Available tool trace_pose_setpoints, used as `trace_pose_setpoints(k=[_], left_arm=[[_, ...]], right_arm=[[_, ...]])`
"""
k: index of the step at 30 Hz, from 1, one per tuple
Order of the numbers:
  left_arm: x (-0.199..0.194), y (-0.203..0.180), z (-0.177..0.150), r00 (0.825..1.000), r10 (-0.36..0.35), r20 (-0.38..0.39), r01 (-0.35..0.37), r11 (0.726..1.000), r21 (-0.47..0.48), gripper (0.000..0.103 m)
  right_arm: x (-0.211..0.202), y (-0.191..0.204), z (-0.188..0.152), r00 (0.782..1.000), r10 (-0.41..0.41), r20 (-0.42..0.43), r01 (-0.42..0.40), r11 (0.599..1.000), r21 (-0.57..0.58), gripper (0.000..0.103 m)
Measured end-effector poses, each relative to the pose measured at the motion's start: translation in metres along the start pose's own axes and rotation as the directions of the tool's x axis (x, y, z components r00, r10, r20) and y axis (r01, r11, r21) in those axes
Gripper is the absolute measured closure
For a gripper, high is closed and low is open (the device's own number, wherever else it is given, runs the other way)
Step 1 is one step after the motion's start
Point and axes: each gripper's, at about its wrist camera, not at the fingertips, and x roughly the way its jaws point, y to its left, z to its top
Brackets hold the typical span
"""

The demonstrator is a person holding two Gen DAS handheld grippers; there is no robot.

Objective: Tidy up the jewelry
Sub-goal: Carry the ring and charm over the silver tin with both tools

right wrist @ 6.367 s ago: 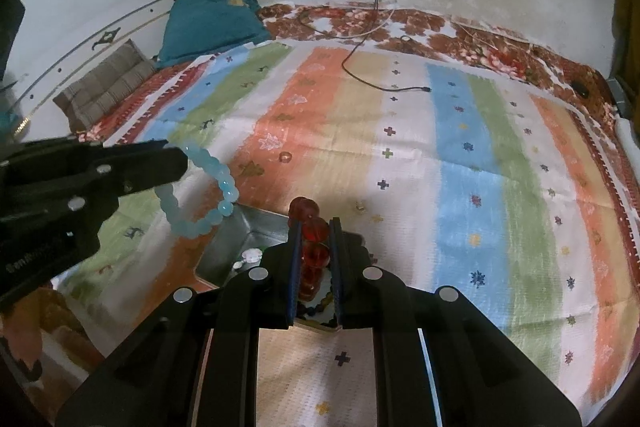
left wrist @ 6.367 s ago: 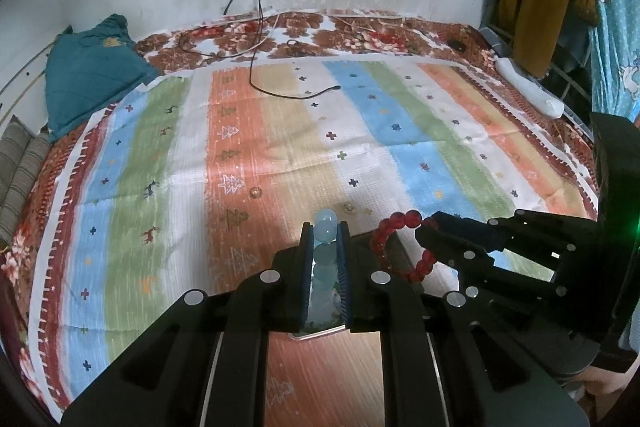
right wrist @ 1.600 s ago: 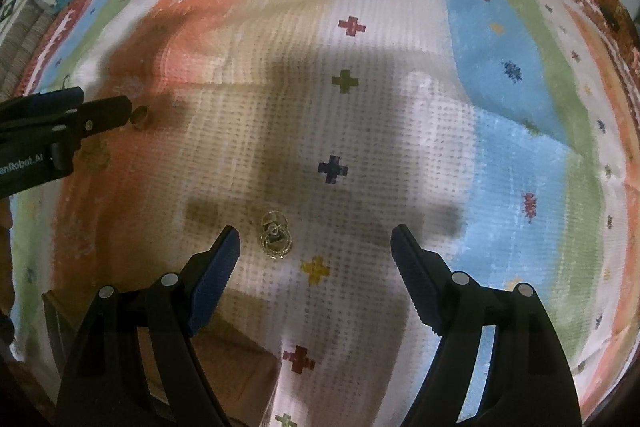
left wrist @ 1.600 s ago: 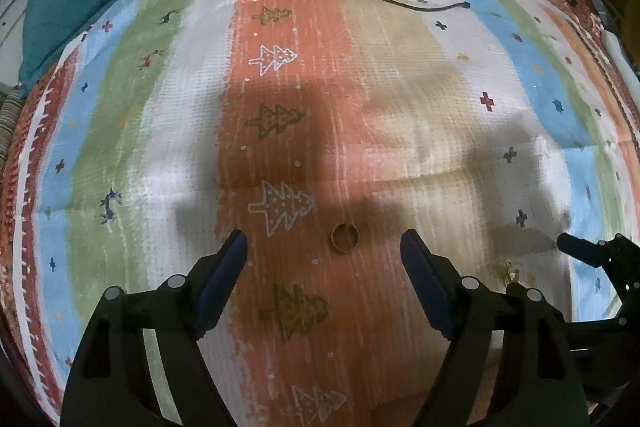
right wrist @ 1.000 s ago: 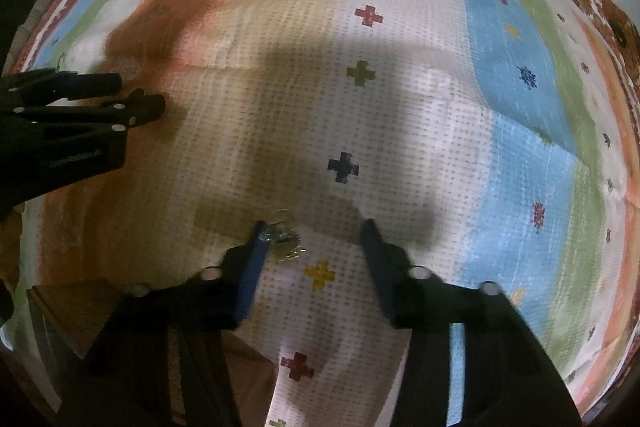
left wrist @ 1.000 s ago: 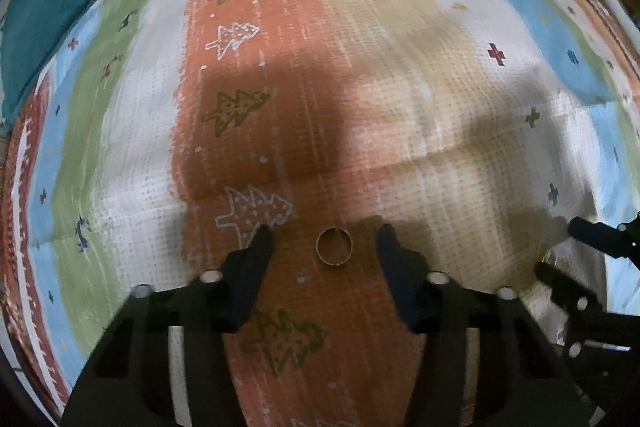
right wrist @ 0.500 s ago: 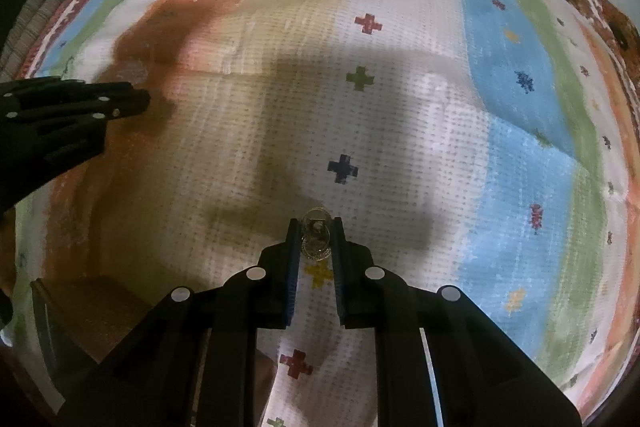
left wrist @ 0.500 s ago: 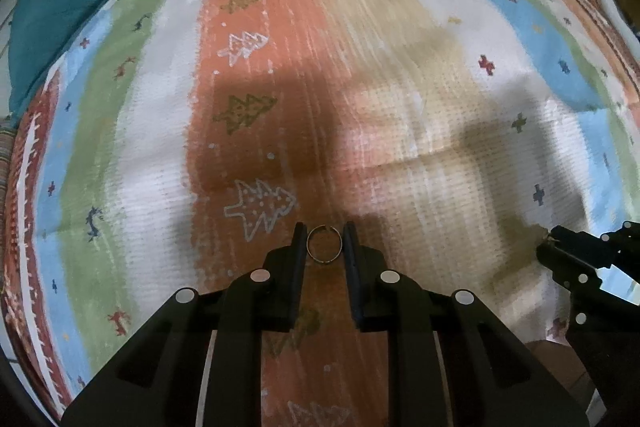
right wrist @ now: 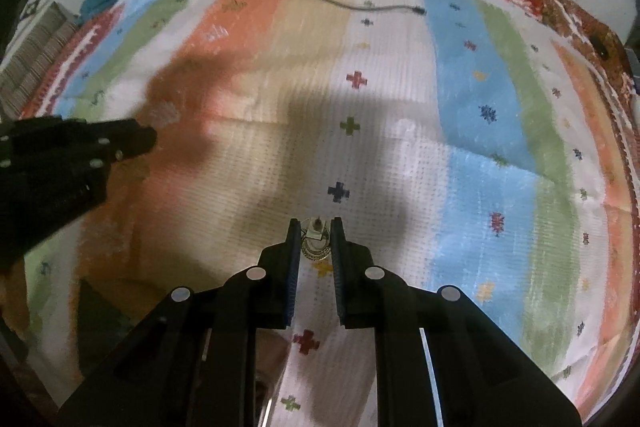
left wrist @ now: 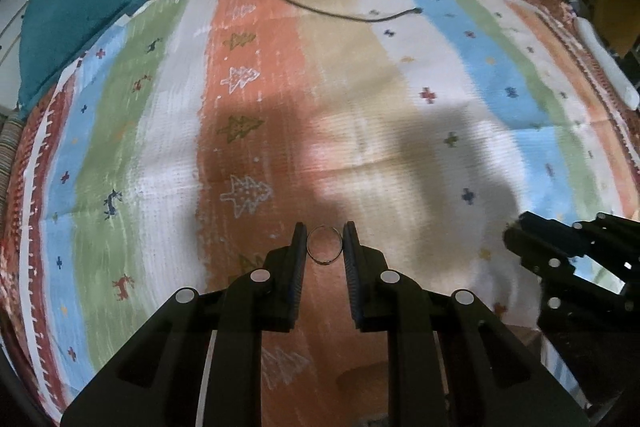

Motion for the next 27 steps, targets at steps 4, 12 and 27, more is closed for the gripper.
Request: trace_pose_setpoints(k=[4,12,27], left_arm=[[-0.018,-0.003,-0.006,0.999,-0.006,0.032,0.005,1.0,0.008,0.085],[-0.039,-0.011,-0.019,0.997,-0.025,0.069,0.024,0.999,0.021,0.085],[-0.078,-0.03,-0.042,0.989,-0.055,0.137,0.049,0.998,0.044,0.085]], right_arm=[[-0.012,-0.005,-0.005,1.0,0.001,0.017,-0.001,1.0,0.031,0.087],[-0.031,-0.004,-0.012,0.998,0.002,0.056,-0.005,0.999,0.053,0.087],[-0.065,0.007,-0.031,0.991,0.009,0.13,-0.012,1.0,0.027,0.087]])
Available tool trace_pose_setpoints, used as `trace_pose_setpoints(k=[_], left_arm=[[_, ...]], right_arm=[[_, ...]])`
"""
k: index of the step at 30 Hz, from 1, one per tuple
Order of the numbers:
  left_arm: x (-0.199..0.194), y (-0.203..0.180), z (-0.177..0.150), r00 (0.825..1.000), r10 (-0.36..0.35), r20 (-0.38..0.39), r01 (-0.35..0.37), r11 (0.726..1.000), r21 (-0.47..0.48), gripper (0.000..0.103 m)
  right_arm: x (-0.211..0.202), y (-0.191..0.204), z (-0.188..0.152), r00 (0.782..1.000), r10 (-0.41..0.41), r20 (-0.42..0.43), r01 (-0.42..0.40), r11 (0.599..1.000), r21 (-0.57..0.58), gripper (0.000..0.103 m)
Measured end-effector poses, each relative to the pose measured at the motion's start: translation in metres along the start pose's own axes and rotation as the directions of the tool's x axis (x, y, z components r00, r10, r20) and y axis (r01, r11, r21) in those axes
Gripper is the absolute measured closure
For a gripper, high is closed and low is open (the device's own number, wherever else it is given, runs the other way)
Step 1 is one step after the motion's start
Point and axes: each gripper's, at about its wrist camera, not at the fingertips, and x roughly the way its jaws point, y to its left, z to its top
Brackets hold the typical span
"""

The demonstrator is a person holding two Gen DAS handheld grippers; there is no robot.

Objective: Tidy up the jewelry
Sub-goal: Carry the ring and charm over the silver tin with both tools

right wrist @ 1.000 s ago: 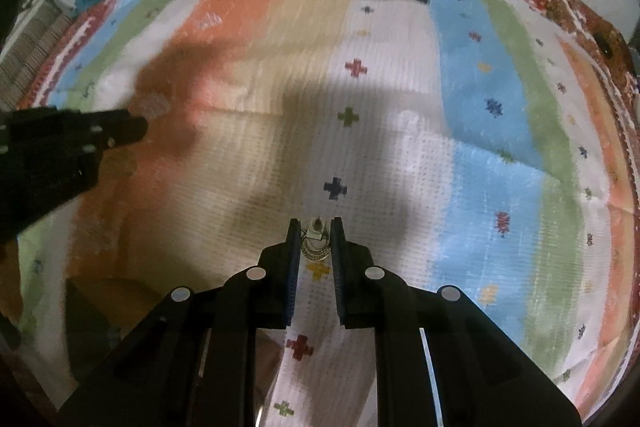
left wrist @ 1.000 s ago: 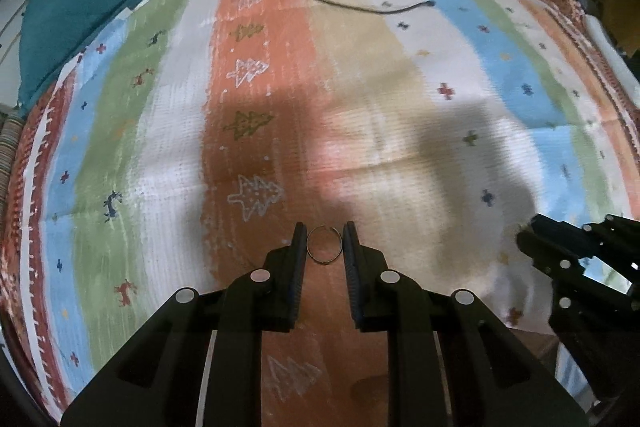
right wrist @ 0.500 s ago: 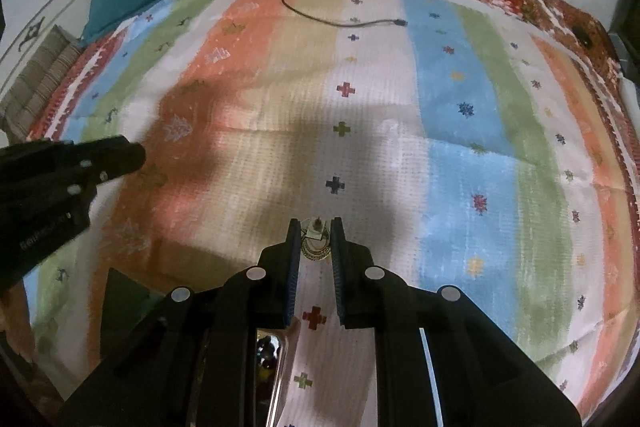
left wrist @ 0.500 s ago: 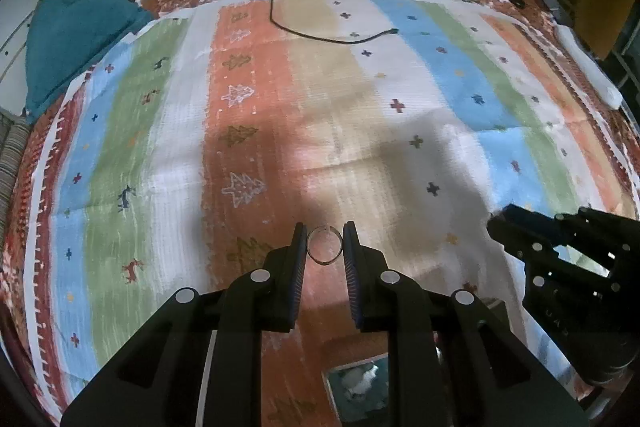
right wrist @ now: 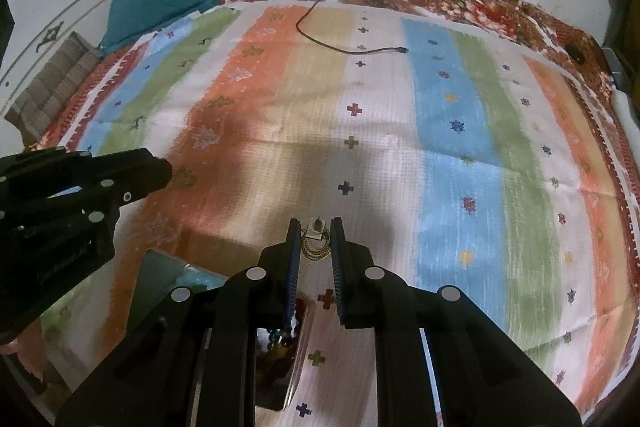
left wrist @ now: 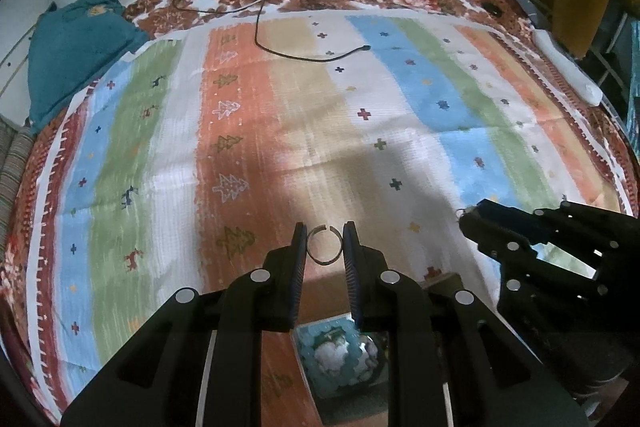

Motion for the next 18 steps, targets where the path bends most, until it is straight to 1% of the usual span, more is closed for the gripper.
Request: trace_pose_setpoints(k=[5,10,18], left_arm=[[-0.012,-0.002,-0.008,1.0,-0.012,0.017,0.013,1.0,-0.014,0.085],[-0.019,-0.001,-0.016,1.0,-0.002,0.027,0.003,1.0,-0.025,0.085],[-0.036,-0.004,-0.028,0.998,-0.012,0.056,0.014,0.999,-0.034,0.085]], right_arm=[[-0.007,0.004,-0.007,1.0,0.01,0.011,-0.01,1.0,-0.012,0.087],[-0.015,0.009,-0.012,0.999,0.014,0.031,-0.013,1.0,-0.025,0.087],[-0.026,0.017,-0.019,0.998,0.02,0.06,-0.017,0.998,-0.053,0.087]])
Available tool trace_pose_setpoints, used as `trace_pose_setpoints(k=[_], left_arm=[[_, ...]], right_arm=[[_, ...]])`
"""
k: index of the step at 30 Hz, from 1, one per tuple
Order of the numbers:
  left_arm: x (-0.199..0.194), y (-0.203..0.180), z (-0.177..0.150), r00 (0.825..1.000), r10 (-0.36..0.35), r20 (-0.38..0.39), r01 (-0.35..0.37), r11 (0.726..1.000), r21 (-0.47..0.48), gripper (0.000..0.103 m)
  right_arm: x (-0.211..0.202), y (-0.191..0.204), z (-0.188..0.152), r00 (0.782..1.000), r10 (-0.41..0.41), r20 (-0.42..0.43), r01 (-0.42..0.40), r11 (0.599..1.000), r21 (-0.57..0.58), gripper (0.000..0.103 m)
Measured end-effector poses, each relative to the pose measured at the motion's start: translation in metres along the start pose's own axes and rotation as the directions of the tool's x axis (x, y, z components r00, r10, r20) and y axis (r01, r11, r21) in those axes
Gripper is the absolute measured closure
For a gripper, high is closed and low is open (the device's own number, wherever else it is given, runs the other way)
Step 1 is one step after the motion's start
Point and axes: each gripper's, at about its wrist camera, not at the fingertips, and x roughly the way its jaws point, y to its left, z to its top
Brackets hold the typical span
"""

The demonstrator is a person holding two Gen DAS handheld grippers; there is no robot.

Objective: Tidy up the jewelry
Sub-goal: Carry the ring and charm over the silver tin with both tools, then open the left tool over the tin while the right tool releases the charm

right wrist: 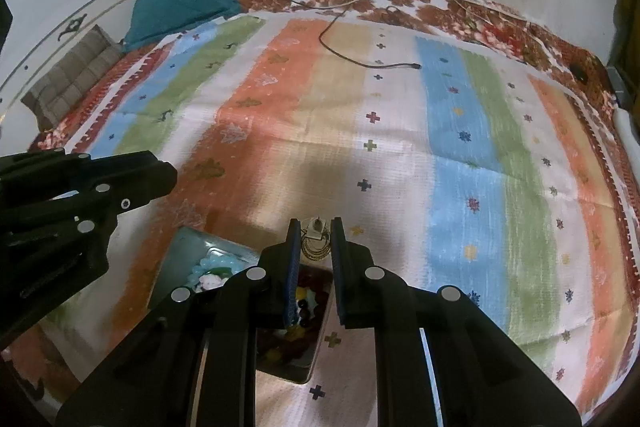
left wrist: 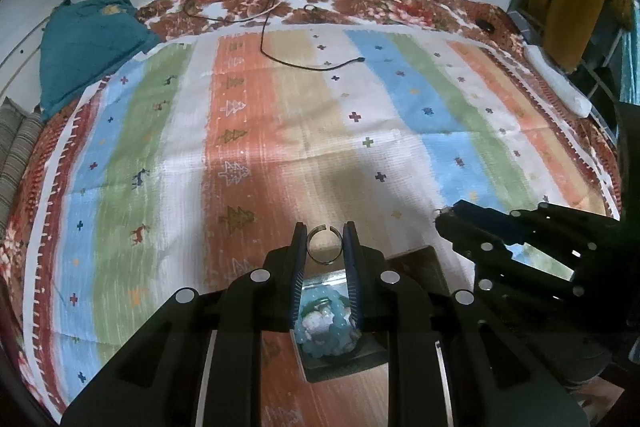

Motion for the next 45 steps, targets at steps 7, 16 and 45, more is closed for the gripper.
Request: trace_pose_setpoints(k=[7,16,45], left_arm=[[-0.014,-0.003,-0.01,1.0,-0.003,0.024,0.003,1.0,0.004,0.085],[-0.029,-0.008,-0.023,0.999,-0.02,0.047,0.02,1.0,0.009,0.085],[-0.065,0.007,-0.056,0.996,-0.045,0.073,0.049,0.998,-0.048,0.035]], right_arm=[[-0.012,0.005,-0.008,1.0,0.015,0.016,-0.015,1.0,-0.008,0.087],[-0.028,0.01,-0.02,0.998,0.055,0.04,-0.054,0.998,-0.007,0.087],[-0.069,0.003,-0.051,0.995,0.078,0.064,-0.078,0.997,0.003,0.049]])
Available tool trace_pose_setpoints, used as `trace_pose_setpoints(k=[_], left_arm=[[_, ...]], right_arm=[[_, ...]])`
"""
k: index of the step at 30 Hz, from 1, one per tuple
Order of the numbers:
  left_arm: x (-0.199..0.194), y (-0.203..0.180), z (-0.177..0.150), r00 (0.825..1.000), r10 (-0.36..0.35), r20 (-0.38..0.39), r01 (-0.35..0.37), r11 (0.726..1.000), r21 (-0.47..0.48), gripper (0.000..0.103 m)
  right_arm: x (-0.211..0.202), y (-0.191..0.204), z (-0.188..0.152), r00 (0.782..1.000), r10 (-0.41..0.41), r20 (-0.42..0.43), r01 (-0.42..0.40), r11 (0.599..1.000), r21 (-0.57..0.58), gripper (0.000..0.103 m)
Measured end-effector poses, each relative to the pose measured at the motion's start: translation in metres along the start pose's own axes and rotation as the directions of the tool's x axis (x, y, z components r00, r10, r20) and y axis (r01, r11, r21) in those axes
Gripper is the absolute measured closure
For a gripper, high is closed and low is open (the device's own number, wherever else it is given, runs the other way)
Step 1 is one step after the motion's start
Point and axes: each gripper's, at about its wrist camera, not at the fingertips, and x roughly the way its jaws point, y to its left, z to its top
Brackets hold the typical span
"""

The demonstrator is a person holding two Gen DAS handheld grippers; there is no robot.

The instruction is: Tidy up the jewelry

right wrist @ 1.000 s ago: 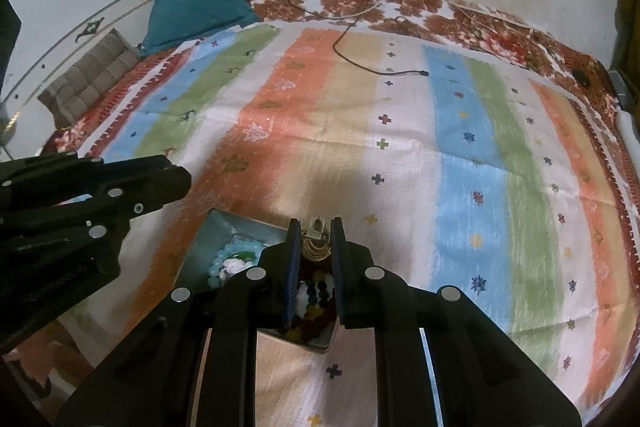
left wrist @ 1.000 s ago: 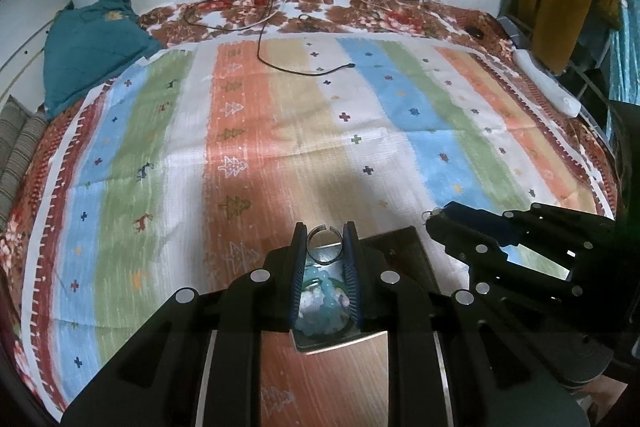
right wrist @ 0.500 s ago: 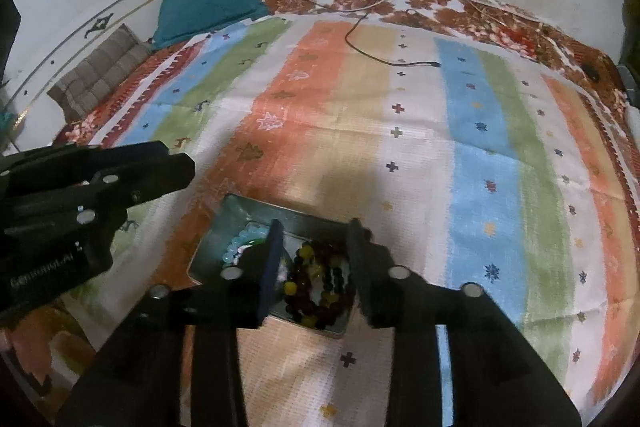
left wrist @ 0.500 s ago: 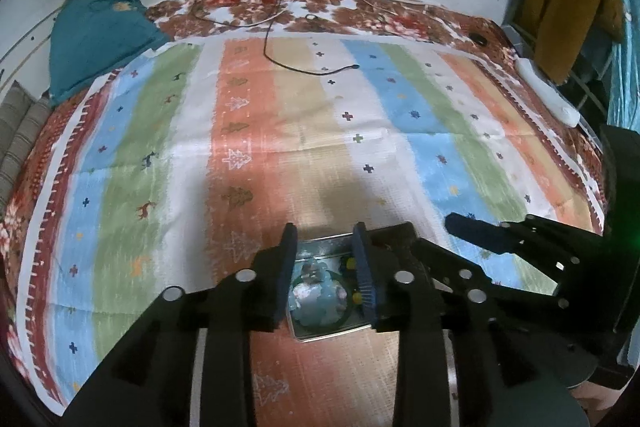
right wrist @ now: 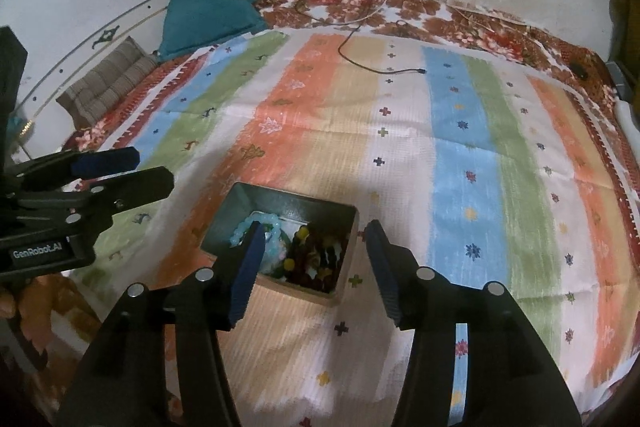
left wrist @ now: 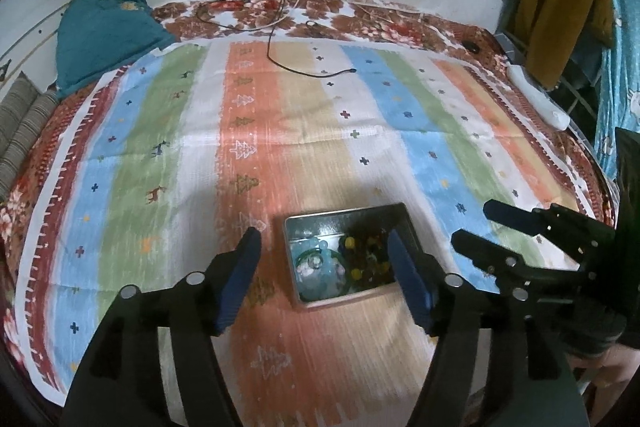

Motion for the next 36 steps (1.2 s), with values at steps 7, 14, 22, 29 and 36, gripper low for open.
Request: trace_pose_setpoints(k=[7,14,22,29,36], left_arm=[[-0.012,-0.001,-0.018,1.0,0.005,0.009,-0.005,1.0,0.023,0.027],[-0.023,-0.006,-0.034,0.999,0.013,0.052,-0.017,0.998,0.063,0.011],[-0.026,-0.01,-0.039,0.995,0.043,0.09,-0.05,0.995,0.081,0.006],[-0.033,-0.011,-0.042,0.99,0.055,0.127,-0.066,0.994,0.085,0.006],[-0.038,-0.016,-0.045,0.984,0.07,0.162,-0.087,0.991,0.101,0.006]], right_arm=[[-0.016,0.0,-0.011,1.0,-0.008,0.029,0.009,1.0,-0.015,0.038],[-0.029,0.001,-0.026,0.999,-0.011,0.05,0.012,0.999,-0.032,0.024],[-0.038,0.001,-0.029,0.996,0.006,0.093,-0.003,1.0,-0.03,0.014],[-0.048,0.005,-0.033,0.99,0.004,0.144,0.003,0.999,-0.05,0.009],[-0.053,0.007,-0.036,0.987,0.014,0.161,-0.004,0.998,-0.057,0.007]])
